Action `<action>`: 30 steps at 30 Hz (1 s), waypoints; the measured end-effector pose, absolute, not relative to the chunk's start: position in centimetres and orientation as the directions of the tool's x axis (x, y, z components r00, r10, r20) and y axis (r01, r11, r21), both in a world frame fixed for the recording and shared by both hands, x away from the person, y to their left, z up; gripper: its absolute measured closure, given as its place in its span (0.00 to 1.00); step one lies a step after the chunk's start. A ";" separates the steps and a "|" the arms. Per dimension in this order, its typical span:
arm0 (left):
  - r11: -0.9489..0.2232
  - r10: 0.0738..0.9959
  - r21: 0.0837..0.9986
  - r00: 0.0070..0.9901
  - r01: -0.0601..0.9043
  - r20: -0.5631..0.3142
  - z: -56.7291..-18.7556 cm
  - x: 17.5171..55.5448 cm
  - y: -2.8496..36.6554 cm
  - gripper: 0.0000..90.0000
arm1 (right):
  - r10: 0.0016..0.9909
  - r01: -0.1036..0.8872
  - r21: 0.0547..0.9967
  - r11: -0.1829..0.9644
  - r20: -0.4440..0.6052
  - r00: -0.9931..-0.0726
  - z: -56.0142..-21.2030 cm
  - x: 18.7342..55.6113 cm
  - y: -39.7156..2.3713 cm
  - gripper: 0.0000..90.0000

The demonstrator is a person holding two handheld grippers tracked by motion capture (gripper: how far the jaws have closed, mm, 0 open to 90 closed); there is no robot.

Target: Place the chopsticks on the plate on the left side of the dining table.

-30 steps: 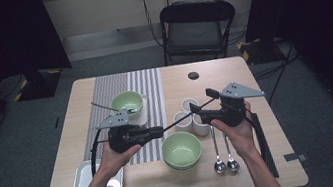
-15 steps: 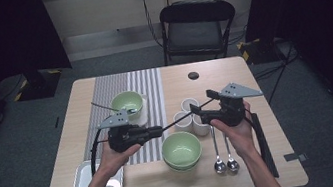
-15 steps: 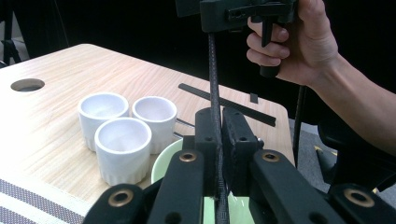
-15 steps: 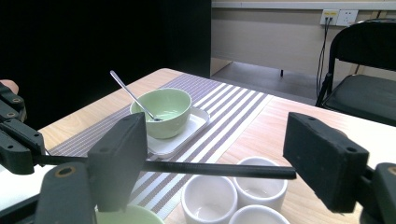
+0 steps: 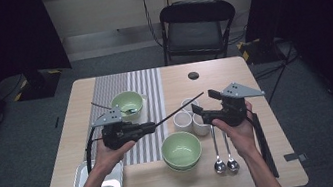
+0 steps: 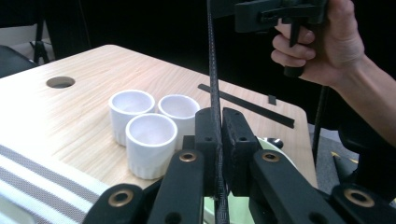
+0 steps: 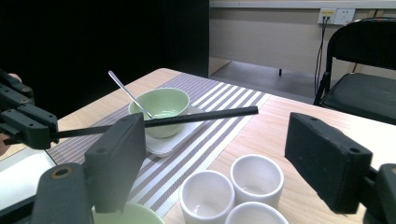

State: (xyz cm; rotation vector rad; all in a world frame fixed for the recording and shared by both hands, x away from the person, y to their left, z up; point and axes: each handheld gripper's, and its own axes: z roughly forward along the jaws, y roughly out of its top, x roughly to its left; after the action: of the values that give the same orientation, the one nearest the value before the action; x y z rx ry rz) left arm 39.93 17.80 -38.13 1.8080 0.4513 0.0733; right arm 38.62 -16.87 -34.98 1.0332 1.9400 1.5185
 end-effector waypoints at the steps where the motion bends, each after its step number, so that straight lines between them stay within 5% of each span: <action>1: -0.219 0.352 0.939 0.919 0.265 -0.177 -38.2 40.0 17.9 0.95 | 0.788 0.275 0.956 0.106 0.087 -0.609 -35.0 38.6 -16.9 0.22; 30: -0.224 0.451 0.922 0.872 0.315 -0.188 -39.3 41.8 21.2 0.95 | 0.826 0.334 0.934 0.127 0.087 -0.557 -36.4 37.6 -19.7 0.16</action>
State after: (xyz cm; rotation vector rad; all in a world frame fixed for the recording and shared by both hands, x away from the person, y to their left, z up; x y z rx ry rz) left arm 41.82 21.17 -39.34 1.8293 0.5759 0.1394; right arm 37.63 -19.75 -36.36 1.1163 1.9537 1.4265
